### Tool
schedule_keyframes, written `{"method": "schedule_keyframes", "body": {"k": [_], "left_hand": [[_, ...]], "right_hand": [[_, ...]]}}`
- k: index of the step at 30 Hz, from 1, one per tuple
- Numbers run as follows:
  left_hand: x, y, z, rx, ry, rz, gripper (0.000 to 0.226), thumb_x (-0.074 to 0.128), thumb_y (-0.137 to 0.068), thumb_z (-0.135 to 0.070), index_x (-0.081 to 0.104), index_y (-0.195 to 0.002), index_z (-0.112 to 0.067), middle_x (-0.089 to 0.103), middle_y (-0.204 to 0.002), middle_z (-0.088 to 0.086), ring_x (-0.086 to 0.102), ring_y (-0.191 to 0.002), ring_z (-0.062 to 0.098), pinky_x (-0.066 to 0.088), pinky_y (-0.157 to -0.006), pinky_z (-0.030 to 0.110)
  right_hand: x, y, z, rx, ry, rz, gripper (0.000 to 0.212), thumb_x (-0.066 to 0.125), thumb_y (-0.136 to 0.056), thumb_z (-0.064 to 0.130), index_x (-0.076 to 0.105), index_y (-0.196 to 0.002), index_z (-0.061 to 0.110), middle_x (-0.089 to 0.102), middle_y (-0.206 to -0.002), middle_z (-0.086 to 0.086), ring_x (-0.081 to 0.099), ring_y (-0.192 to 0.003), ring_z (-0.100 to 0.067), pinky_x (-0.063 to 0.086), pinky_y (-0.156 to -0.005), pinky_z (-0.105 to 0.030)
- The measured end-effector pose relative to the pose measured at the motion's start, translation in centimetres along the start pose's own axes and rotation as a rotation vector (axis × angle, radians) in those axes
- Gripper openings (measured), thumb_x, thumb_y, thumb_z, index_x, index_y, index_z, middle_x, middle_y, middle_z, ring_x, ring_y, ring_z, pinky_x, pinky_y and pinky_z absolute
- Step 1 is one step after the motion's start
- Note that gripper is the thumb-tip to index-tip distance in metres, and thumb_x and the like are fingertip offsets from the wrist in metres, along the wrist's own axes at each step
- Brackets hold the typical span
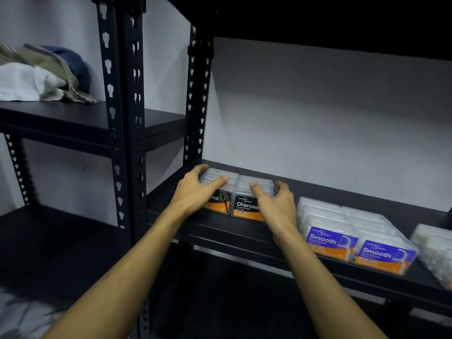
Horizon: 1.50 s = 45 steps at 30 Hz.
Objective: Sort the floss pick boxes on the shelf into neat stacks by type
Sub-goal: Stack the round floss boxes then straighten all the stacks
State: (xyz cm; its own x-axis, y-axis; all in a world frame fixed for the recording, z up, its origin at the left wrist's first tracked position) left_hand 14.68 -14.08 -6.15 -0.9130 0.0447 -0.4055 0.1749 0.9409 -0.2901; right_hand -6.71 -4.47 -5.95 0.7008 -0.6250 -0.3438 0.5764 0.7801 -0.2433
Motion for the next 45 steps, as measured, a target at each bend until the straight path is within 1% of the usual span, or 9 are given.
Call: {"method": "schedule_keyframes", "body": {"k": [4, 7, 8, 12, 18, 22, 31, 37, 45], "left_hand": [[0.5, -0.5, 1.0, -0.03, 0.01, 0.001, 0.084, 0.07, -0.077, -0.062, 0.043, -0.148, -0.026, 0.056, -0.138, -0.004, 0.055, -0.124, 0.014, 0.043, -0.109, 0.036], [0.7, -0.7, 1.4, -0.041, 0.022, 0.032, 0.087, 0.069, -0.076, -0.063, 0.041, -0.15, -0.027, 0.056, -0.139, -0.006, 0.053, -0.127, 0.015, 0.041, -0.111, 0.039], [0.7, -0.7, 1.5, -0.042, 0.03, 0.038, 0.087, 0.07, -0.077, -0.063, 0.04, -0.15, -0.027, 0.057, -0.138, -0.006, 0.053, -0.127, 0.015, 0.041, -0.11, 0.037], [0.8, -0.5, 1.3, -0.039, 0.024, 0.038, 0.081, 0.07, -0.082, -0.058, 0.041, -0.15, -0.025, 0.06, -0.133, -0.007, 0.056, -0.122, 0.013, 0.041, -0.1, 0.026], [0.4, -0.1, 1.4, -0.045, -0.005, 0.025, 0.083, 0.069, -0.08, -0.061, 0.041, -0.149, -0.025, 0.059, -0.136, -0.006, 0.054, -0.127, 0.015, 0.042, -0.108, 0.033], [0.0, 0.4, 1.4, -0.042, -0.003, 0.031, 0.082, 0.07, -0.081, -0.058, 0.041, -0.15, -0.024, 0.058, -0.136, -0.006, 0.055, -0.124, 0.013, 0.041, -0.103, 0.027], [-0.8, 1.6, 2.1, -0.058, 0.03, 0.046, 0.1, 0.069, -0.064, -0.072, 0.042, -0.149, -0.027, 0.06, -0.134, -0.006, 0.059, -0.12, 0.014, 0.045, -0.109, 0.04], [-1.2, 2.2, 2.1, -0.065, 0.057, 0.051, 0.105, 0.069, -0.059, -0.074, 0.041, -0.149, -0.027, 0.061, -0.135, -0.004, 0.061, -0.119, 0.015, 0.045, -0.108, 0.042], [-1.4, 2.7, 2.3, -0.055, 0.132, 0.056, 0.093, 0.076, -0.07, -0.061, 0.041, -0.15, -0.026, 0.06, -0.135, -0.005, 0.065, -0.111, 0.011, 0.05, -0.103, 0.039]], "right_hand": [[0.5, -0.9, -1.4, 0.053, -0.089, -0.005, 0.073, 0.071, -0.085, 0.042, 0.044, -0.146, 0.012, 0.054, -0.142, -0.004, 0.054, -0.125, -0.021, 0.042, -0.099, -0.029], [1.2, -1.3, -1.7, 0.043, -0.098, 0.031, 0.033, 0.07, -0.086, 0.037, 0.059, -0.114, 0.024, 0.066, -0.116, 0.003, 0.063, -0.1, -0.014, 0.049, -0.089, -0.03], [1.5, -1.4, -1.7, 0.028, -0.088, 0.04, 0.028, 0.069, -0.085, 0.039, 0.06, -0.108, 0.024, 0.07, -0.112, 0.003, 0.066, -0.095, -0.013, 0.052, -0.088, -0.032], [1.8, -1.2, -1.6, 0.007, -0.042, 0.052, 0.04, 0.062, -0.08, 0.051, 0.063, -0.11, 0.024, 0.073, -0.102, 0.005, 0.07, -0.094, -0.016, 0.056, -0.091, -0.043], [1.8, -0.7, -1.3, -0.011, -0.006, 0.08, 0.062, 0.056, -0.071, 0.063, 0.062, -0.117, 0.022, 0.072, -0.106, 0.003, 0.069, -0.099, -0.019, 0.055, -0.093, -0.045], [1.9, 0.0, -1.0, -0.02, -0.013, 0.105, 0.057, 0.057, -0.073, 0.062, 0.061, -0.115, 0.024, 0.072, -0.106, 0.004, 0.069, -0.099, -0.019, 0.055, -0.094, -0.045], [2.0, 1.5, -0.7, -0.048, -0.061, 0.113, 0.036, 0.06, -0.089, 0.049, 0.061, -0.114, 0.023, 0.071, -0.105, 0.002, 0.069, -0.098, -0.018, 0.057, -0.089, -0.041], [2.3, 2.2, -0.9, -0.045, -0.077, 0.105, 0.04, 0.059, -0.088, 0.051, 0.058, -0.117, 0.022, 0.071, -0.104, 0.002, 0.069, -0.096, -0.017, 0.057, -0.089, -0.045], [2.2, 2.9, -0.6, -0.052, -0.092, 0.101, 0.034, 0.059, -0.092, 0.046, 0.057, -0.115, 0.021, 0.071, -0.1, 0.004, 0.07, -0.092, -0.014, 0.059, -0.084, -0.04]]}}
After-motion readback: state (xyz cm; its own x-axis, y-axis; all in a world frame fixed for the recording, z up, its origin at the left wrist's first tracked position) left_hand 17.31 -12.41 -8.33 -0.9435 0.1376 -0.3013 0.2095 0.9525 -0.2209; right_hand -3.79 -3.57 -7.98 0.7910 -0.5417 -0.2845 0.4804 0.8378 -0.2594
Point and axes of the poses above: each hand's wrist, its own y-axis away from the middle knuckle, its own x-axis out of the palm, z = x × y, the point moved 10 cm from there along -y, towards the middle knuckle
